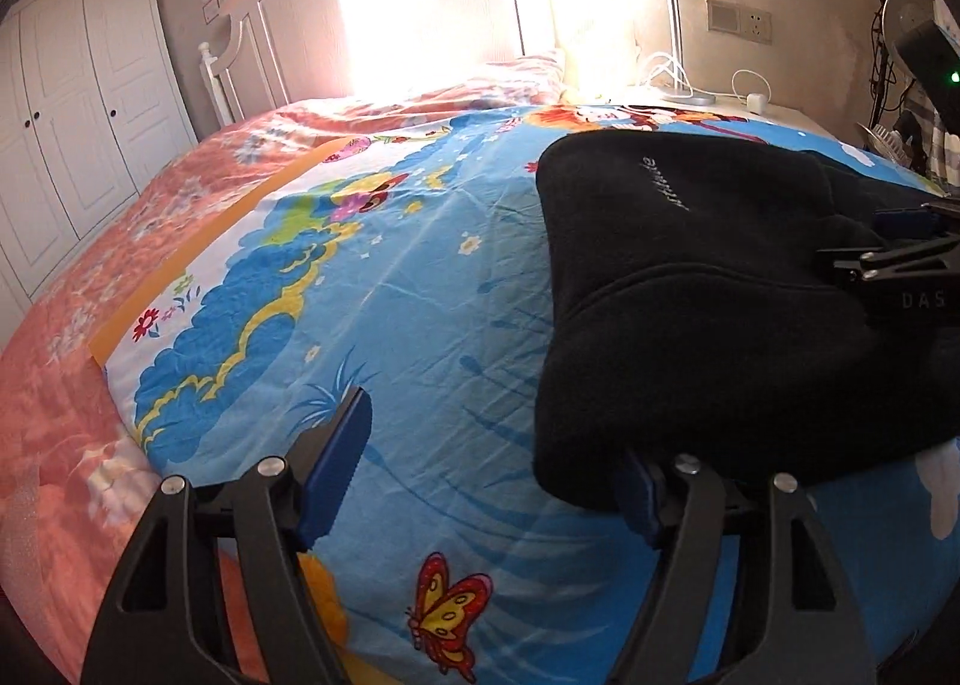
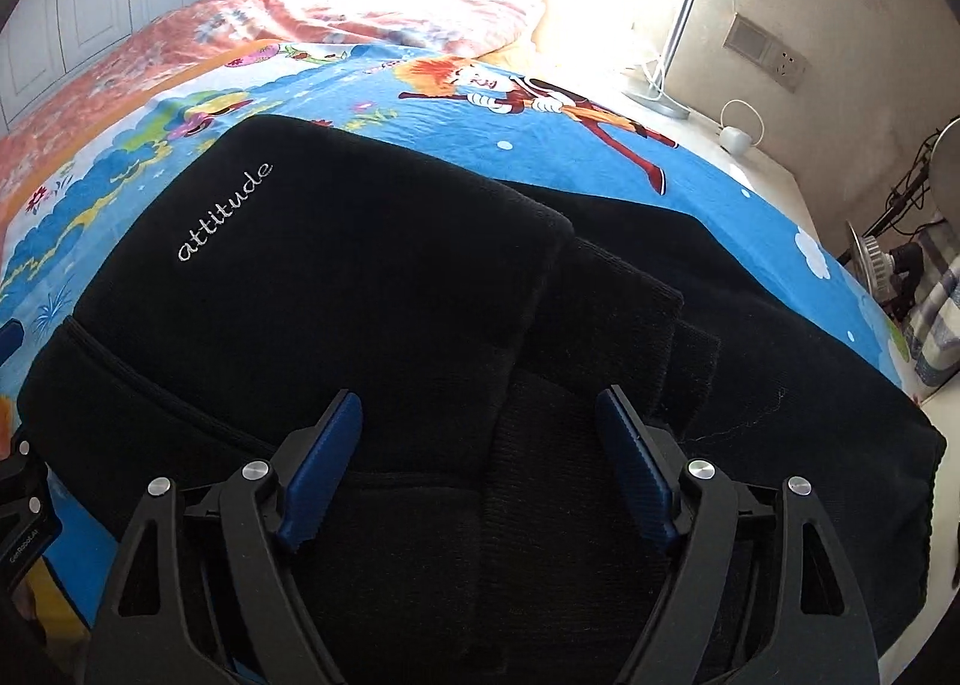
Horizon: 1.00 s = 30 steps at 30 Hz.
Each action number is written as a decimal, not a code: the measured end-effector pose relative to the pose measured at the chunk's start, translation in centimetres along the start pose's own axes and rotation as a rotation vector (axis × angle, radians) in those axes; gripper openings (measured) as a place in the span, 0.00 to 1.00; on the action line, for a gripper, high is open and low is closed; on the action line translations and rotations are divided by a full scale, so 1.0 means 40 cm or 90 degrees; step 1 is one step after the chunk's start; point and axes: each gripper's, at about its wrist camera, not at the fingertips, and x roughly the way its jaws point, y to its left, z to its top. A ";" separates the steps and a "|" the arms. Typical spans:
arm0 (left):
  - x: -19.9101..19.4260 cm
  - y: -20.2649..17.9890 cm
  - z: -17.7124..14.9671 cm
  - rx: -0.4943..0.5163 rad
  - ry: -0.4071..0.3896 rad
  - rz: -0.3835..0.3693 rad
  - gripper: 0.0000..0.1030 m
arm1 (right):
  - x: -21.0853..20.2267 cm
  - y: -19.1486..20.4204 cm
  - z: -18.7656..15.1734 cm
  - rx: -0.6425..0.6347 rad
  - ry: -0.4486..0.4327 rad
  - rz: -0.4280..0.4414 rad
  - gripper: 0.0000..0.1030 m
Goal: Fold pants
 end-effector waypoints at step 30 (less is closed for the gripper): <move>-0.054 -0.055 0.141 -0.051 0.022 -0.192 0.24 | -0.001 0.003 -0.010 0.014 -0.037 0.004 0.82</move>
